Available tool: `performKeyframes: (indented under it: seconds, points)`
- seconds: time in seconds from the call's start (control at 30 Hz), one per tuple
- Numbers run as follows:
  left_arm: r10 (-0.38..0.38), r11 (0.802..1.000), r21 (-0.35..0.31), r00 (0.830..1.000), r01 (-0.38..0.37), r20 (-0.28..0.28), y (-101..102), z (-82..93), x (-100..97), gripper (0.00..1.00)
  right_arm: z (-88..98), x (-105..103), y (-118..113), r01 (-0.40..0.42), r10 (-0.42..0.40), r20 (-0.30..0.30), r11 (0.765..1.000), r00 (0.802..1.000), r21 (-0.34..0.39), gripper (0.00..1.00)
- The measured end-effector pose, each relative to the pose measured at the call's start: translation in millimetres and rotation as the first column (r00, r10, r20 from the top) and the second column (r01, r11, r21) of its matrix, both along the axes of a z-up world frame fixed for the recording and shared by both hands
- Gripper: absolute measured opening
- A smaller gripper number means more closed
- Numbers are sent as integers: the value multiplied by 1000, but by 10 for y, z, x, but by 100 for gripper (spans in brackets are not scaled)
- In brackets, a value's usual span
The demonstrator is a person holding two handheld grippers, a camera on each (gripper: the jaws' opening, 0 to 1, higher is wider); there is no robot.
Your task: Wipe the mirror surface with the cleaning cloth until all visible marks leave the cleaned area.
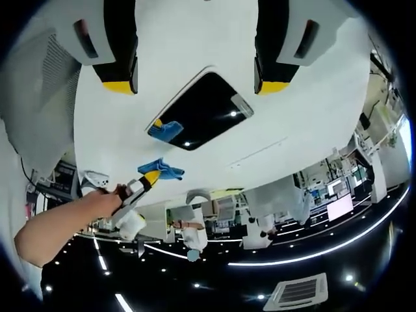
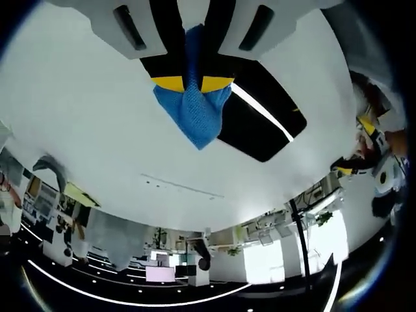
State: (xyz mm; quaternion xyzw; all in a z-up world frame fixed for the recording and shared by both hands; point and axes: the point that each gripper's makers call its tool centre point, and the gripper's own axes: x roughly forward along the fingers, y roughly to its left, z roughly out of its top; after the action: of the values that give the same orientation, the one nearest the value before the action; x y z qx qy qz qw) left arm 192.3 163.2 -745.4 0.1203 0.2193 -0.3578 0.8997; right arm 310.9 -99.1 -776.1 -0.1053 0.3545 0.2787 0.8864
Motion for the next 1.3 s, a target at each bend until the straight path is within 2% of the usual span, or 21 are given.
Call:
performKeyframes:
  seconds: [0.33,0.73,0.97,1.3]
  points:
    - [4,1000,14,1000,-4,3,-1,-8,-47,73,73,-188,-133,5,-5,13,1000,1000,-15,2]
    - [22,999,35,1000,-22,6,79,-45,-152,73,103,-580,-297,7,-7,3,1000,1000,-30,2]
    - [33,999,30,999,-34,15,112,5,-196,73,111,-793,-373,7,-8,-6,999,1000,-34,2]
    - [34,999,36,999,-35,21,136,20,-259,73,7,-1038,-444,11,-12,-28,999,1000,-34,2]
